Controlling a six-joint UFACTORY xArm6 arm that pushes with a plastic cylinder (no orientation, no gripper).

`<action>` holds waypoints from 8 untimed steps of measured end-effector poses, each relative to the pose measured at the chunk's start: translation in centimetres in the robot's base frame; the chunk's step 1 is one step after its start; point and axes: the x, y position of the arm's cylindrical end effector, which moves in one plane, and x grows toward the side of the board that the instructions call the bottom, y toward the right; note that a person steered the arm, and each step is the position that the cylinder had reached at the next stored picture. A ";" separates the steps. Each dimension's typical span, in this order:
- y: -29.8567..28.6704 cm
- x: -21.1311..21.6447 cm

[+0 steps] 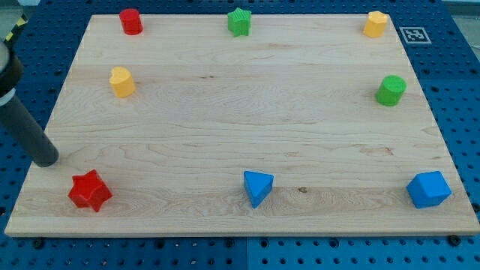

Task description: Place the red star blue triangle parallel to each other

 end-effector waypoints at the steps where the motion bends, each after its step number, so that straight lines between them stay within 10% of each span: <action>1: 1.0 4.2; 8: 11.1 3.5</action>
